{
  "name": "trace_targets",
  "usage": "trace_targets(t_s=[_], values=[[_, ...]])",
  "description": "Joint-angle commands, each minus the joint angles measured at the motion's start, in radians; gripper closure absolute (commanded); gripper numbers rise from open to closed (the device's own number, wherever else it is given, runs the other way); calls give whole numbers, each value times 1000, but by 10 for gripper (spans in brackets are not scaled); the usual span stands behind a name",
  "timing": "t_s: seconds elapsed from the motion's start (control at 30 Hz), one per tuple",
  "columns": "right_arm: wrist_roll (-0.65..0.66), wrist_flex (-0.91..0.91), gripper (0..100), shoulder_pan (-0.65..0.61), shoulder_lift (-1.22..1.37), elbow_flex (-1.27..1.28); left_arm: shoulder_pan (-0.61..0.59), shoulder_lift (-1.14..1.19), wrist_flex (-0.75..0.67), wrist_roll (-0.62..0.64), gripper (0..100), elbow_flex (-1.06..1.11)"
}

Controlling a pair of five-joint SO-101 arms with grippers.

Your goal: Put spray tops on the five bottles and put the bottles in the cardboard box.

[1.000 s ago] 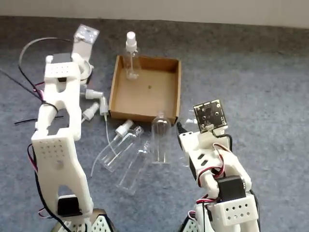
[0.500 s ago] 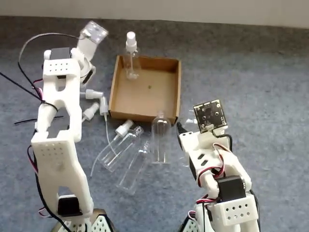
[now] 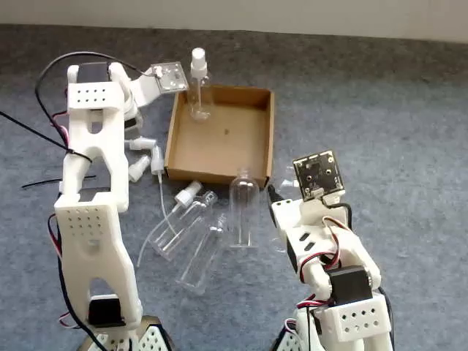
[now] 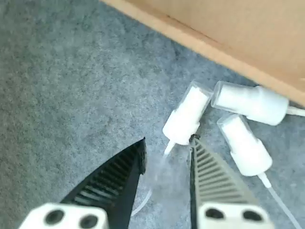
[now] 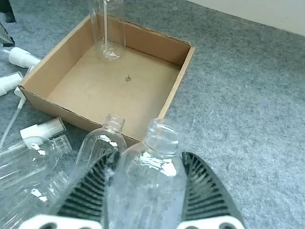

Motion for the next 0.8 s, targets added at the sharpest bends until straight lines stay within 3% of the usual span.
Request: trace_targets(t_s=[0.0, 0.53, 0.77], values=[[-5, -21, 994, -8, -16, -8, 56, 2, 12, -31, 848, -10], [-5, -21, 994, -8, -16, -8, 44, 160, -87, -31, 854, -12], [-5, -19, 994, -8, -16, -8, 39, 154, -83, -23, 951, -12]])
